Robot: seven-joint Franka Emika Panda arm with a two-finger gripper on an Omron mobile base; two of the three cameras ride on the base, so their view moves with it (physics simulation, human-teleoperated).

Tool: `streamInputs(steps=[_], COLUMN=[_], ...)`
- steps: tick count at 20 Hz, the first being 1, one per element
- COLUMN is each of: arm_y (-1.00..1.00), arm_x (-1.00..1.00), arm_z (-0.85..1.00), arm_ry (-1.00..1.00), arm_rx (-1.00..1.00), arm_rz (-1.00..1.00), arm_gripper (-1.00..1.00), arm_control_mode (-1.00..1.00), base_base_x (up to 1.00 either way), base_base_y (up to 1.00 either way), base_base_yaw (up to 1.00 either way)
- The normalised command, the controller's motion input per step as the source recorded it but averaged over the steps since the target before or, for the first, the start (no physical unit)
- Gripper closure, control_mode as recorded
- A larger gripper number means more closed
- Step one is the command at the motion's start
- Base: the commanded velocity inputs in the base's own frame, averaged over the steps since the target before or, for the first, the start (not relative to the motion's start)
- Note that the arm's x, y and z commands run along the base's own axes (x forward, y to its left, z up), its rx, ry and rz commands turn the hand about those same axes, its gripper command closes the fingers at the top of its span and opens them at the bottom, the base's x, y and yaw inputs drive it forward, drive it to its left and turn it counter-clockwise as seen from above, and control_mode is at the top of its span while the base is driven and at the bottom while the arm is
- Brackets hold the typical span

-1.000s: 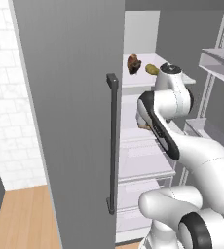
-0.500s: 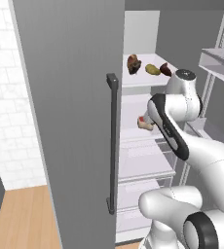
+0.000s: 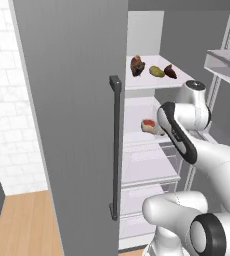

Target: Place one potato and one steak in each tupperware on the nearby counter, to pack two identical lunches.

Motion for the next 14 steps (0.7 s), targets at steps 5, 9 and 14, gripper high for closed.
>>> streamInputs(steps=[5,9,14], arm_y=[-0.07,-0.18,-0.12], arm_x=[0.17,0.44,0.90], arm_z=[-0.33,-0.06,0.00], arm_ry=[0.00,0.00,0.00], arm_rx=[0.00,0.01,0.04], arm_rz=[0.00,0.00,-0.01], arm_gripper=[-1.00,-1.00,-1.00], arm_control_mode=[-1.00,-1.00,-1.00], base_base_x=[0.00,0.00,0.00], base_base_y=[0.00,0.00,0.00], base_base_yaw=[0.00,0.00,0.00])
